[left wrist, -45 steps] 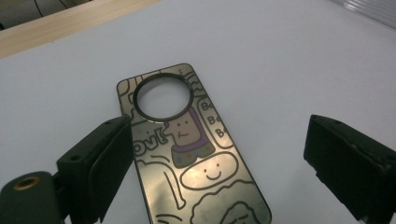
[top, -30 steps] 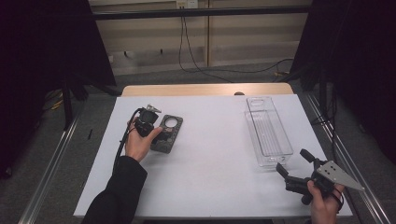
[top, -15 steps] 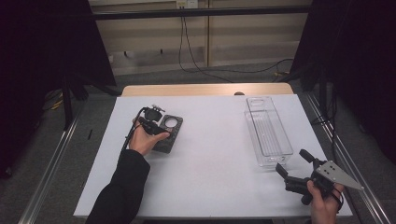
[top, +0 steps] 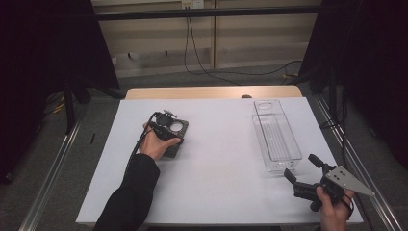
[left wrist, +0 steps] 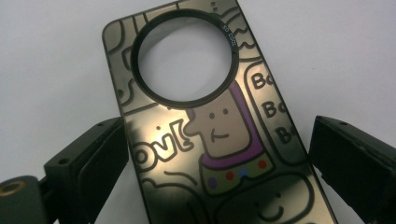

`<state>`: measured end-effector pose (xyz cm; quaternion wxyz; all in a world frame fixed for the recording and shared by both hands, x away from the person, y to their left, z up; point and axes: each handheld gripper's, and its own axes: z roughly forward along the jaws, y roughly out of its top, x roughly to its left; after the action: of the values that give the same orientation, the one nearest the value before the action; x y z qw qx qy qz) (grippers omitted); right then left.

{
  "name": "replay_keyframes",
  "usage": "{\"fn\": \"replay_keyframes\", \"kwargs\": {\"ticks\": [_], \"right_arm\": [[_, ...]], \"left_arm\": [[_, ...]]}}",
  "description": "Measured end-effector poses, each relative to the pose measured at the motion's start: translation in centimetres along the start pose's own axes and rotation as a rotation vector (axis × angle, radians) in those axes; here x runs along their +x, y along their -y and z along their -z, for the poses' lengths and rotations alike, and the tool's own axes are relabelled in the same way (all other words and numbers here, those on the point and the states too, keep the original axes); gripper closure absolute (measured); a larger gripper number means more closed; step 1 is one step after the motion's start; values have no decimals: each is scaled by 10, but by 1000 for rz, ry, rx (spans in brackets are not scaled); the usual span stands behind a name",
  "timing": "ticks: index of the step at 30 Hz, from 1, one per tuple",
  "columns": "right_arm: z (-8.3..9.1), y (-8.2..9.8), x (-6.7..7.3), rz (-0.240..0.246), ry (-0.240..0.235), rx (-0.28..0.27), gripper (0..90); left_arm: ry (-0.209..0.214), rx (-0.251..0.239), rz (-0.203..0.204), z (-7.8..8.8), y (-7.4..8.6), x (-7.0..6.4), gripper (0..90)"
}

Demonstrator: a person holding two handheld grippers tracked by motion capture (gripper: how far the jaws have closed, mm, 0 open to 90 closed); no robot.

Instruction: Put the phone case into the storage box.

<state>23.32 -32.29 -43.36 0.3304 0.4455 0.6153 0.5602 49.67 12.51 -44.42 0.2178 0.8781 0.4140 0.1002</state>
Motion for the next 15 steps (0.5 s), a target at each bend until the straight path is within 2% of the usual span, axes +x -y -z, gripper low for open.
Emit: {"fn": "replay_keyframes", "kwargs": {"ticks": [2,4,6,15], "right_arm": [[0,0,0,-1,0,1,0],[0,0,0,-3,1,1,0],[0,0,0,-1,3,0,0],[1,0,0,1,3,-1,0]], "left_arm": [[-12,13,-4,-3,1,-1,15],[3,15,25,-4,1,1,13],[3,8,14,-4,2,2,9],[0,6,21,-6,3,2,0]]}}
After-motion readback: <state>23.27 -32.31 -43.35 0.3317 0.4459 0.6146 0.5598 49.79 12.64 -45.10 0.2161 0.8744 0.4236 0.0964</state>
